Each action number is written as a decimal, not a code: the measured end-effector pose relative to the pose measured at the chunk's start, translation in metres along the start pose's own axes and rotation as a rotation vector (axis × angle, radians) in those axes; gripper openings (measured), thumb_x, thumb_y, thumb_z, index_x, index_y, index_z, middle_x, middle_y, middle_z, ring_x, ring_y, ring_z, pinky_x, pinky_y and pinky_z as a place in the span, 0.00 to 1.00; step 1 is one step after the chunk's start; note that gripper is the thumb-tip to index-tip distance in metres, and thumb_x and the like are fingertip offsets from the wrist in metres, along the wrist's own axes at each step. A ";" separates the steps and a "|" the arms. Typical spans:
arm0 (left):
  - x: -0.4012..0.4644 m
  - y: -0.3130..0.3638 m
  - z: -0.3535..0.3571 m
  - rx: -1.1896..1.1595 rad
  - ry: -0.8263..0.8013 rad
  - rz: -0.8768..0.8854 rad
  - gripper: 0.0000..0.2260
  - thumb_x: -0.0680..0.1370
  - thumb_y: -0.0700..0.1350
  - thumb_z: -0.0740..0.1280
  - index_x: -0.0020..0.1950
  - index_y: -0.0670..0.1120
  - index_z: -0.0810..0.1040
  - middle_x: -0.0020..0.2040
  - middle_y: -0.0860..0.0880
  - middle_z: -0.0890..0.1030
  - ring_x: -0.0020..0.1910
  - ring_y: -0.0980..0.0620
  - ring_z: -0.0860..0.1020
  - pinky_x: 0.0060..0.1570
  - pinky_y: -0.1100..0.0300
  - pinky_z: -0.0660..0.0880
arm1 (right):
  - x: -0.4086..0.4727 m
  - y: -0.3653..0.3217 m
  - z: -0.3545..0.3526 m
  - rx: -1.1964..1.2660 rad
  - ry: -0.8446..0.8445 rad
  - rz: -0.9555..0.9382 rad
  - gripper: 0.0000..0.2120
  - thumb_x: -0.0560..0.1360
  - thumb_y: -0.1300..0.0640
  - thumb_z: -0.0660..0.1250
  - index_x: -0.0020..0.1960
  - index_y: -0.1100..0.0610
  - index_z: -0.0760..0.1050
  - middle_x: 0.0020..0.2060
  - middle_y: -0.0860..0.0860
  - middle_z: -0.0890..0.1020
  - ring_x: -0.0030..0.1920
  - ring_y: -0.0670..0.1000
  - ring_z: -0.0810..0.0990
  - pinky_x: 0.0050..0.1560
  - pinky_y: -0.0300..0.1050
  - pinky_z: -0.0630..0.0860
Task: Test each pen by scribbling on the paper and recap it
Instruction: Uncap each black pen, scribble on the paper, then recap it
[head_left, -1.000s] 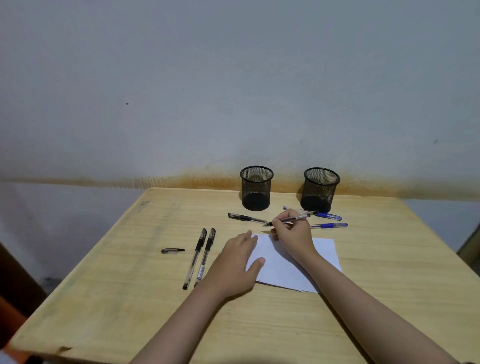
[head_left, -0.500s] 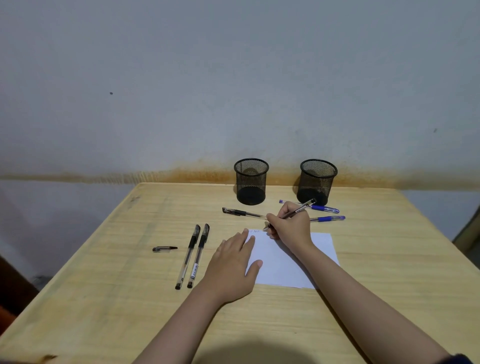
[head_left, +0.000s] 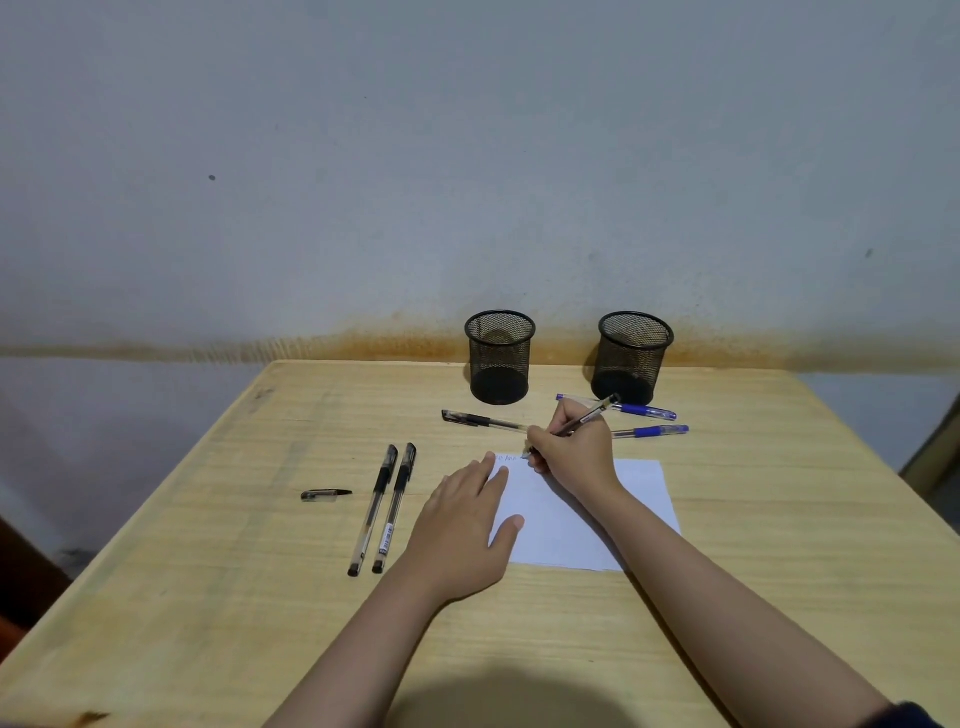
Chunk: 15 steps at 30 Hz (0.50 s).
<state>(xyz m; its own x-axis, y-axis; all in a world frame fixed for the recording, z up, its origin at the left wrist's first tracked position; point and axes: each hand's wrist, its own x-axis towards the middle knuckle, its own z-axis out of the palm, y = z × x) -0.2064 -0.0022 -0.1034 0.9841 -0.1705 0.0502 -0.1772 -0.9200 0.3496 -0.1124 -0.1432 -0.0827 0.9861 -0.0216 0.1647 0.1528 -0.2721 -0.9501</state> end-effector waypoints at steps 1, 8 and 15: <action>0.000 0.000 0.000 -0.003 0.003 0.000 0.26 0.80 0.56 0.51 0.76 0.51 0.50 0.78 0.53 0.47 0.76 0.53 0.46 0.74 0.53 0.48 | 0.000 0.000 0.000 -0.003 0.002 0.004 0.09 0.72 0.68 0.68 0.36 0.64 0.69 0.28 0.62 0.79 0.23 0.47 0.80 0.25 0.39 0.78; 0.001 0.000 0.000 -0.011 0.003 -0.005 0.26 0.80 0.57 0.52 0.76 0.51 0.50 0.78 0.54 0.48 0.76 0.53 0.47 0.73 0.53 0.49 | 0.000 0.001 0.000 -0.029 -0.008 -0.013 0.10 0.72 0.67 0.68 0.35 0.62 0.69 0.30 0.65 0.79 0.24 0.49 0.80 0.26 0.40 0.78; 0.000 -0.001 0.001 -0.009 0.002 -0.004 0.27 0.80 0.57 0.52 0.76 0.51 0.51 0.78 0.54 0.48 0.76 0.53 0.47 0.73 0.52 0.50 | 0.000 0.002 0.000 -0.082 0.023 -0.003 0.12 0.72 0.66 0.68 0.34 0.59 0.68 0.32 0.65 0.80 0.25 0.50 0.81 0.26 0.38 0.78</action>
<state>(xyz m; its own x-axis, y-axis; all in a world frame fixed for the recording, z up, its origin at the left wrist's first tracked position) -0.2061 -0.0015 -0.1045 0.9848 -0.1663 0.0511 -0.1735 -0.9175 0.3580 -0.1121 -0.1440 -0.0846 0.9837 -0.0424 0.1746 0.1491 -0.3499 -0.9249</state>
